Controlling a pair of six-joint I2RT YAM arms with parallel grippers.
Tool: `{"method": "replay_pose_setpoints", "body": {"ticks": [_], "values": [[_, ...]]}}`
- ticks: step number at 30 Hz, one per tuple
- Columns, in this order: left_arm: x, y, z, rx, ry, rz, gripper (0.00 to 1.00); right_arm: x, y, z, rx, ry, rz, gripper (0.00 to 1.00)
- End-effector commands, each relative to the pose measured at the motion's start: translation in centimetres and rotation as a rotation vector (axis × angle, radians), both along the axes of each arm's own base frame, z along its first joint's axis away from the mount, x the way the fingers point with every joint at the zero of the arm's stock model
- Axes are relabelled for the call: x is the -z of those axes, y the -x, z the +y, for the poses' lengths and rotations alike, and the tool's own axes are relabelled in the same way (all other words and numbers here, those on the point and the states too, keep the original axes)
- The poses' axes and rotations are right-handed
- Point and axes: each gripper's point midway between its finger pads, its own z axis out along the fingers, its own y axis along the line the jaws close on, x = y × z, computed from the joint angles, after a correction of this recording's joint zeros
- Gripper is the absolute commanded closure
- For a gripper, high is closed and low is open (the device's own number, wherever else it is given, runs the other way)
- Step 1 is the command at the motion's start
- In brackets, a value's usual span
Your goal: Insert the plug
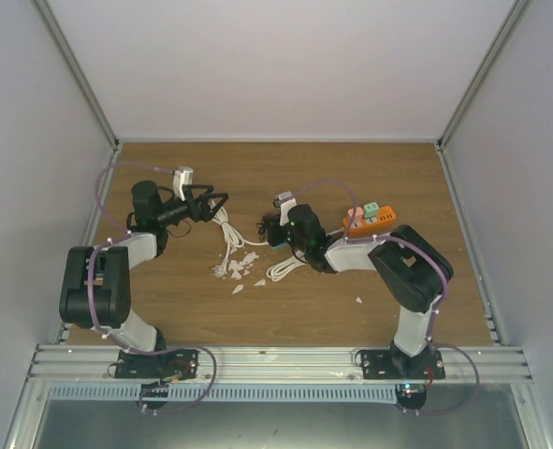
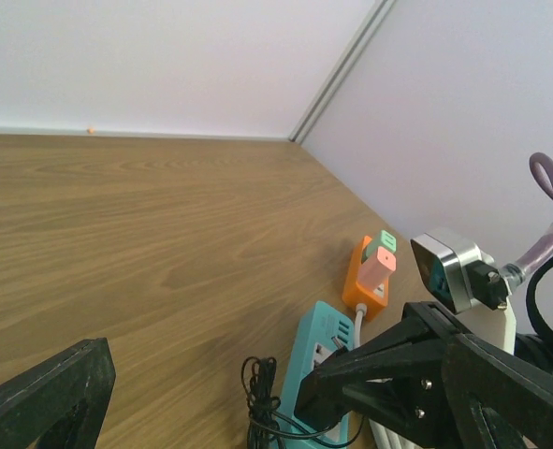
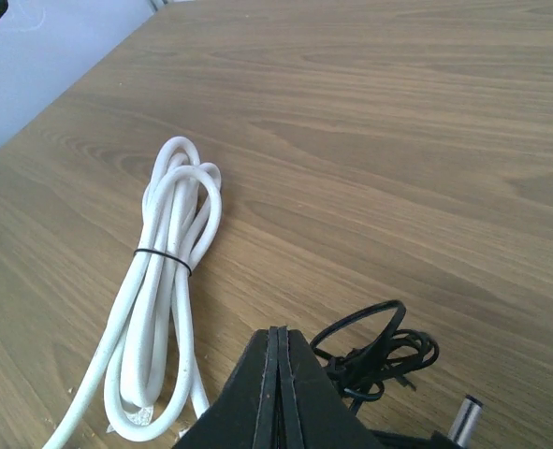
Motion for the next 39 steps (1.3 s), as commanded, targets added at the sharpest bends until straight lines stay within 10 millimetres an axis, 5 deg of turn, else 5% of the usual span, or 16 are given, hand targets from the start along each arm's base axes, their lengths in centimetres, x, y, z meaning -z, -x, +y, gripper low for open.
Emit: {"method": "replay_pose_setpoints", "body": {"ticks": [1, 7, 9, 11, 13, 16, 18, 24, 31, 39], "values": [[-0.6, -0.6, 0.3, -0.013, 0.001, -0.04, 0.01, 1.1, 0.8, -0.4, -0.004, 0.051, 0.041, 0.99], [-0.1, -1.0, 0.7, -0.045, -0.009, -0.019, 0.01, -8.4, 0.5, -1.8, 0.03, 0.026, -0.194, 0.92], [0.2, -1.3, 0.9, -0.065, -0.017, -0.01, 0.01, -12.7, 1.1, -3.9, 0.094, -0.001, -0.3, 0.58], [0.1, -1.3, 0.7, -0.054, -0.017, -0.019, 0.01, -16.6, 1.8, -7.8, 0.245, -0.045, -0.383, 0.04], [-0.2, -1.0, 0.2, -0.036, -0.022, -0.037, 0.01, -18.0, 2.5, -12.0, 0.405, -0.082, -0.396, 0.01], [-0.4, -0.4, -1.7, 0.023, -0.046, -0.064, 0.01, -14.8, 3.3, -19.4, 0.76, -0.091, -0.192, 0.0], [-0.3, 0.0, -3.4, 0.075, -0.071, -0.08, 0.01, -13.0, 3.9, -21.0, 0.771, -0.014, -0.134, 0.0], [0.9, 2.4, -9.7, 0.231, -0.191, -0.115, 0.01, -9.2, 7.5, -23.0, 0.715, 0.042, -0.095, 0.0], [3.7, 3.2, -13.4, 0.221, -0.401, -0.116, 0.01, -10.4, 9.2, -24.5, 0.685, 0.05, -0.168, 0.0], [9.9, 2.5, -16.4, 0.145, -0.681, -0.043, 0.01, -10.1, 9.7, -23.9, 0.638, 0.023, -0.165, 0.0]]}}
